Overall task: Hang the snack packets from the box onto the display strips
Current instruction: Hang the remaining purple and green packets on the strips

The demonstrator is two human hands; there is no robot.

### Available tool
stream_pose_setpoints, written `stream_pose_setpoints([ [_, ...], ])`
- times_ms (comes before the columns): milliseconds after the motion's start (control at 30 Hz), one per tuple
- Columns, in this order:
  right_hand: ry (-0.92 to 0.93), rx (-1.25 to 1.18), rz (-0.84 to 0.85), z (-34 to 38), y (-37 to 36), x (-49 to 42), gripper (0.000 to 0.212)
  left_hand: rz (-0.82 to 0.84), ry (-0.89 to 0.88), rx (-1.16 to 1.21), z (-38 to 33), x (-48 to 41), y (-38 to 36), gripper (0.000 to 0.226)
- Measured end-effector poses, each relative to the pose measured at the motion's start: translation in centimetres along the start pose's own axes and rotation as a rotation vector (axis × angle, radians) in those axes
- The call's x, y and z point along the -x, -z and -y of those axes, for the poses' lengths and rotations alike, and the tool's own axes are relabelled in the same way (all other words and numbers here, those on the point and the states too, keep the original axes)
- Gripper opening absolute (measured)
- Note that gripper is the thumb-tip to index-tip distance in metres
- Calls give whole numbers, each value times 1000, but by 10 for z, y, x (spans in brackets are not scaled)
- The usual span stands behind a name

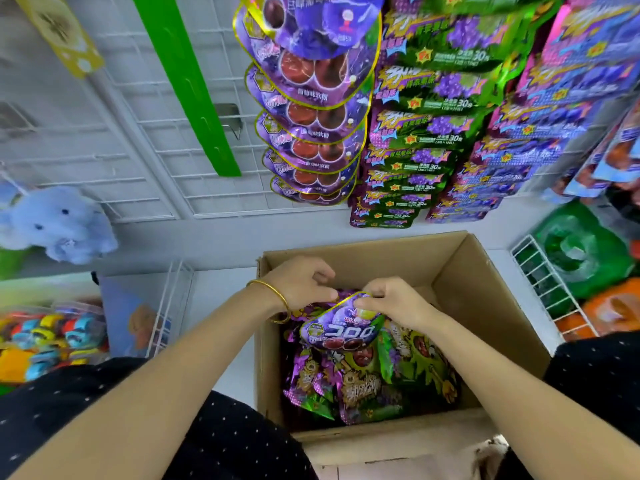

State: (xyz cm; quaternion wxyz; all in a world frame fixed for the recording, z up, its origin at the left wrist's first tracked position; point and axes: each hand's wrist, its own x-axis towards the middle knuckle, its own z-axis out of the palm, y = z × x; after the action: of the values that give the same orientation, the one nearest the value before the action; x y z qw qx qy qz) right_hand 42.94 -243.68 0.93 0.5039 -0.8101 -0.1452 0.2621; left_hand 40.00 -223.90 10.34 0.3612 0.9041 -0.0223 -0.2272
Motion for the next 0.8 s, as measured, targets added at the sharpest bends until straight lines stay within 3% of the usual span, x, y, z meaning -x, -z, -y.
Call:
stream_pose_setpoints([
  [133,89,-72,-59,34,11,-6,36,-70,-47,-44,0,-7,-7,25],
  [267,91,-143,-56,52,9,-8,12,-160,-47,-27,1,-11,-4,6],
  [333,103,-146,-49,57,11,-7,14,-138,-48,28,3,-12,0,6],
  [467,117,-149,-36,70,21,-4,18,-137,-86,206,0,-12,14,27],
  [567,154,-152,-34,87,26,-7,11,-200,-86,305,-6,-9,31,25],
  [700,305,-55,-175,132,37,-9,33,-317,-139,392,-26,1,59,22],
  [800,437,-26,-331,179,53,-8,17,-406,-236,404,-57,10,100,22],
])
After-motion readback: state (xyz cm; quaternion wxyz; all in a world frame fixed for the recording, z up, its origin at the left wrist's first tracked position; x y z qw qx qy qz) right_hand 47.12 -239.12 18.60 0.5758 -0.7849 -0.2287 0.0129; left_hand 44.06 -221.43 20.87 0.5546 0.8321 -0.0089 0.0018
